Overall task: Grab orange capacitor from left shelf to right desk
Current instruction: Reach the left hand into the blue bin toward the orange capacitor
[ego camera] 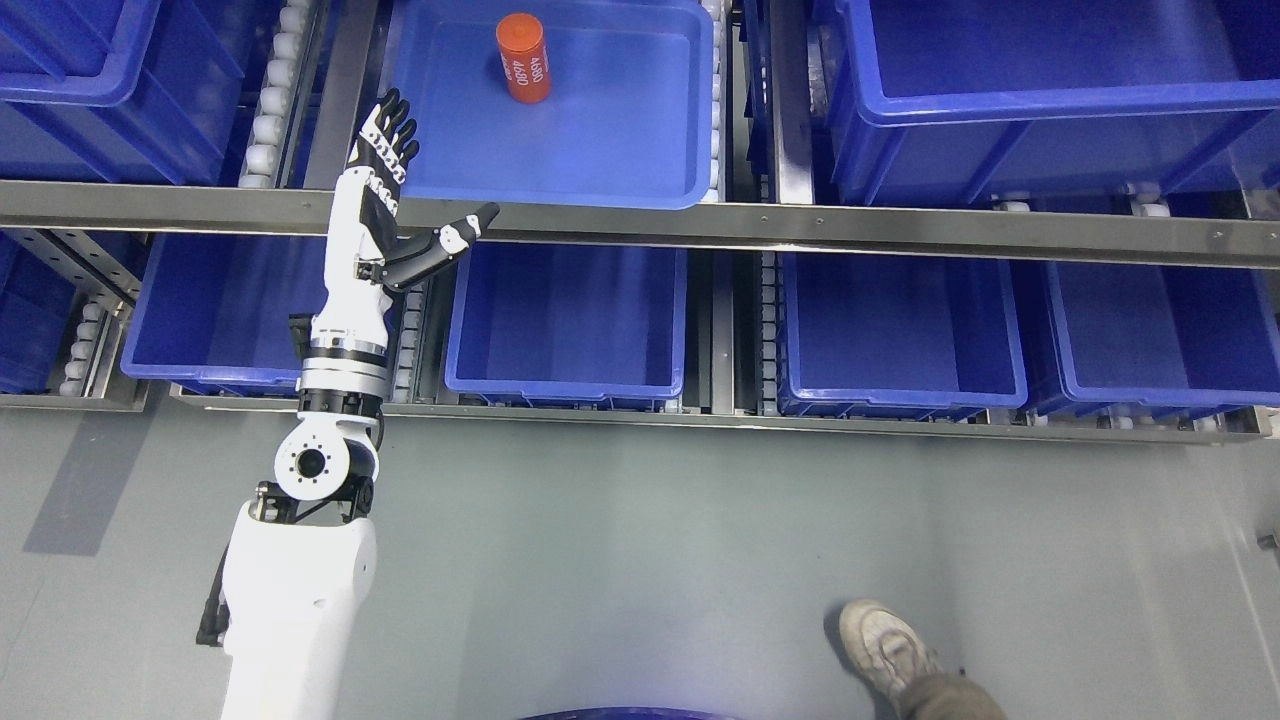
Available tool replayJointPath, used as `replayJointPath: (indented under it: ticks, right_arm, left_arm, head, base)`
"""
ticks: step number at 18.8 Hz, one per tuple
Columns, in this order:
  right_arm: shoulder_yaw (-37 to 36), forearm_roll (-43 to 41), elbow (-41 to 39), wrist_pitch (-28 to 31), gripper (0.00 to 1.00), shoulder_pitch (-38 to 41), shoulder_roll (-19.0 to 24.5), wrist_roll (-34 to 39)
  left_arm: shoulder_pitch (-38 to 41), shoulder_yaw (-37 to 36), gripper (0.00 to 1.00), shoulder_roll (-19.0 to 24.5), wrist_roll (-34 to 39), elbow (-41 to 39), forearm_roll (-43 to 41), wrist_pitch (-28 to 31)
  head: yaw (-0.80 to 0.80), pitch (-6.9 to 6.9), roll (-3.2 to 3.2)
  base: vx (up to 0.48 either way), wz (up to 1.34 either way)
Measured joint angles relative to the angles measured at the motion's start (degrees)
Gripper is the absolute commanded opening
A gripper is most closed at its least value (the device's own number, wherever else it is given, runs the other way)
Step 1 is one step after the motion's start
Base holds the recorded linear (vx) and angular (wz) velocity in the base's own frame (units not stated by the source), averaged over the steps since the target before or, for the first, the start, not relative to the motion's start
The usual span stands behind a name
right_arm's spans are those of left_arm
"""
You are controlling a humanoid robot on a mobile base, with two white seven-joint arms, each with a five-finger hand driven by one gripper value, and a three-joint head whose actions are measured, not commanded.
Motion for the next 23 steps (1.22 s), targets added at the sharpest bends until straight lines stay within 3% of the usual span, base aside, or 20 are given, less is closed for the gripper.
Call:
replayJointPath:
  ticks: [10,23]
  right_arm:
    - [0.00,2.08,0.00,0.00,1.00,0.00,0.00,0.00]
    - [0.00,2.46,0.00,0.00,1.00,-0.01,0.00,0.00]
  left_arm:
    - [-4.05,-0.01,1.00,0.00,-0.01,2.64,-0.26,1.88]
    - [-14.20,-0.03,0.94,0.00,0.09,13.11,-2.19,7.41]
  head:
    - [0.00,0.00,0.00]
    - [0.00,0.00,0.00]
  base:
    - [0.003,-0.01]
    - [0.043,0.02]
